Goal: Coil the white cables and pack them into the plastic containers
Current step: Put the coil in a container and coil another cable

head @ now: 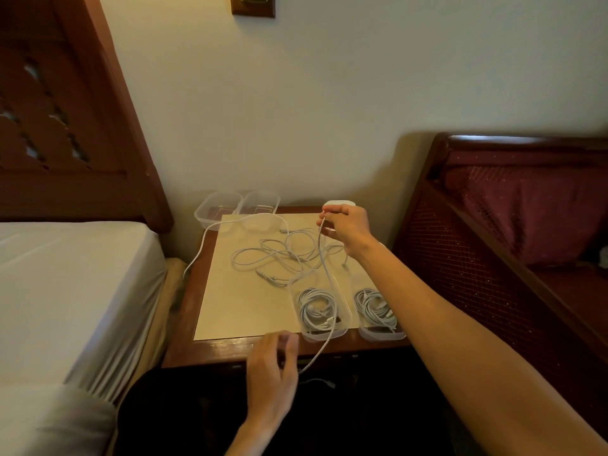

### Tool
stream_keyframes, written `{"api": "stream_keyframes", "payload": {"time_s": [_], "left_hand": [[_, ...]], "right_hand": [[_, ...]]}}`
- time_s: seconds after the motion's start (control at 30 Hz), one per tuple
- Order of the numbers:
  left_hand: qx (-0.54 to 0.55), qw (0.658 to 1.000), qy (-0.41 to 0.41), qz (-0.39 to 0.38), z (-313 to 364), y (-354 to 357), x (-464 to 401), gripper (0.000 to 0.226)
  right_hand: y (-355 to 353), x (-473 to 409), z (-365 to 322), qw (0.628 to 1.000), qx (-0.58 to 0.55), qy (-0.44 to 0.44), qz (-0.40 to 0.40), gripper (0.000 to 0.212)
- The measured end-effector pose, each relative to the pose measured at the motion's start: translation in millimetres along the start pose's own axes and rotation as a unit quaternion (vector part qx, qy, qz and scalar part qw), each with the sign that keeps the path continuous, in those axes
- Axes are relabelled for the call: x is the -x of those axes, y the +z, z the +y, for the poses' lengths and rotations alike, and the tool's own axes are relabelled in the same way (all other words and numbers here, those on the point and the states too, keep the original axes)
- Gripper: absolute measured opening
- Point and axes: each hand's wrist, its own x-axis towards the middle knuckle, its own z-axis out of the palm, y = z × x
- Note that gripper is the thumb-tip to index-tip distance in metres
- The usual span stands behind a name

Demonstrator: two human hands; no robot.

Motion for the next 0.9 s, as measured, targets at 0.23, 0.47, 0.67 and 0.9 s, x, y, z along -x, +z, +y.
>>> {"api": "stream_keyframes", "payload": {"time_s": [0.23, 0.47, 0.67, 0.9], "left_hand": [[-0.023, 1.0, 0.011, -0.015, 25, -2, 0, 0.032], [0.073, 0.988, 0.134, 0.018, 124, -55, -139, 0.049], [0.062, 0.94, 0.17, -0.29, 177, -85, -212, 0.06], [0.024, 0.954, 0.234, -0.184, 189, -106, -226, 0.013]], "right_hand": [[5, 11, -26, 0.998, -0.053, 0.021, -0.033, 0.017], [8, 31, -59, 0.989, 0.06, -0.055, -0.121, 0.015], [5, 44, -79, 0.968, 0.119, -0.147, -0.164, 0.022], [-18, 54, -82, 0.964, 0.113, -0.124, -0.207, 0.016]]}}
